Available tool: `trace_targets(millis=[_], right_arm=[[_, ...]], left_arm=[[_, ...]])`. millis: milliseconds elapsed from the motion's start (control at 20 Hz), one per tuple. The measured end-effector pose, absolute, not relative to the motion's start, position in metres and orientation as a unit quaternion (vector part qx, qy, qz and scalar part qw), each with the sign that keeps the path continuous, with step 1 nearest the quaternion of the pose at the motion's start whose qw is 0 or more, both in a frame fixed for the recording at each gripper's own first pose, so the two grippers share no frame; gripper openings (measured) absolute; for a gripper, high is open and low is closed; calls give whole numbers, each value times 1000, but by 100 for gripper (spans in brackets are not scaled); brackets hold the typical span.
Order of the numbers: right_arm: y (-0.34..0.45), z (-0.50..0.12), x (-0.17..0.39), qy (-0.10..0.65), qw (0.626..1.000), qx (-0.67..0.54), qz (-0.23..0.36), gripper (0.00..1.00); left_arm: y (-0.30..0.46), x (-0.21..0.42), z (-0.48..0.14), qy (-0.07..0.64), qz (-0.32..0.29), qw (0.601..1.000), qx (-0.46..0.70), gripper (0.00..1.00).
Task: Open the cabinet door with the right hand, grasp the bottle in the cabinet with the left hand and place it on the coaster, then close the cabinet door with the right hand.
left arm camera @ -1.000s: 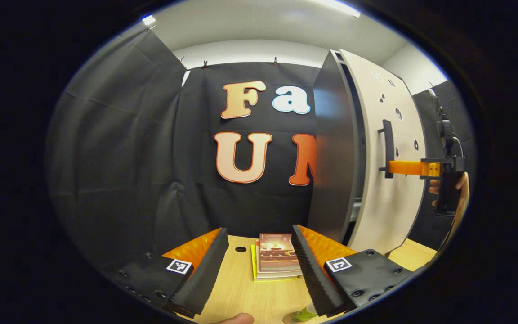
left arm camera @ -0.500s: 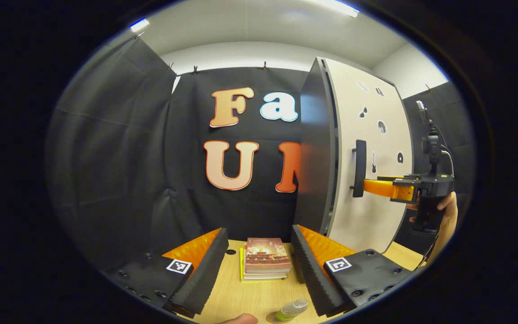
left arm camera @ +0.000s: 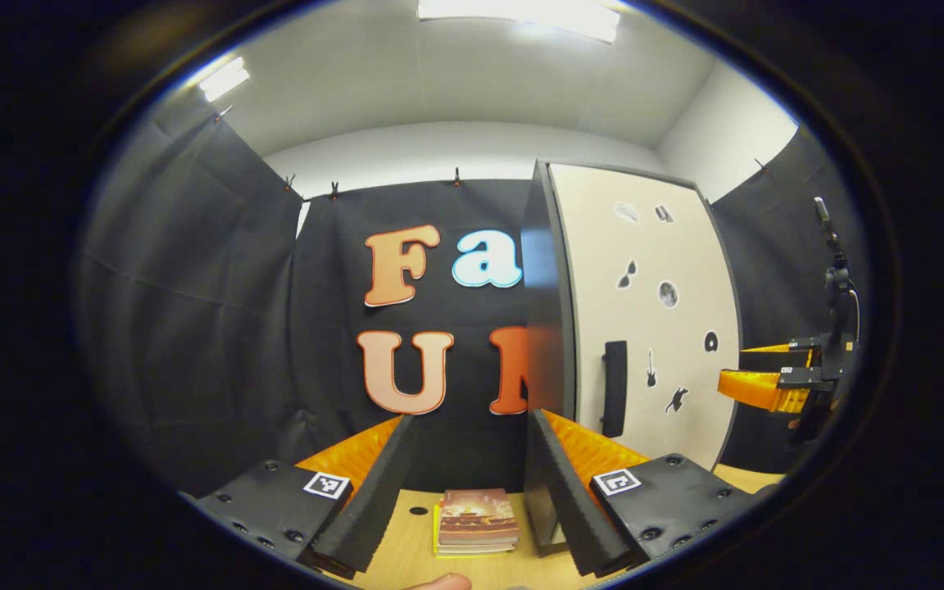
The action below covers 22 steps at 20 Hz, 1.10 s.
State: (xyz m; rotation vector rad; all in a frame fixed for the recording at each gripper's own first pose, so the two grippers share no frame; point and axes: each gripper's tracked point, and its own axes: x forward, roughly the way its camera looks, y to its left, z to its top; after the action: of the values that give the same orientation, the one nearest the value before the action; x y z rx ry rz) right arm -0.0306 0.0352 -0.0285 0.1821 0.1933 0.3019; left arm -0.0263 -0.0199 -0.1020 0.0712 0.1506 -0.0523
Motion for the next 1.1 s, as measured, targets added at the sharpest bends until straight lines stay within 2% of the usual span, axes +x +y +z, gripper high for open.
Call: trace_targets(millis=[500,650,800,1000,1100], right_arm=[[-12,15,-51,65,991,67,95,94],[-21,27,-52,54,993,66,85,95],[-27,34,-54,43,994,71,72,95],[-24,36,-56,35,994,68,76,97],[-21,29,-57,39,994,67,79,95]], left_arm=[[-44,-11,-50,21,-31,999,-6,92],[-54,-4,-37,6,-49,999,11,92],[-50,-1,-29,-5,-43,999,28,93],[-48,2,-13,-29,-30,998,42,92],[-46,2,-17,-32,-21,998,49,93]])
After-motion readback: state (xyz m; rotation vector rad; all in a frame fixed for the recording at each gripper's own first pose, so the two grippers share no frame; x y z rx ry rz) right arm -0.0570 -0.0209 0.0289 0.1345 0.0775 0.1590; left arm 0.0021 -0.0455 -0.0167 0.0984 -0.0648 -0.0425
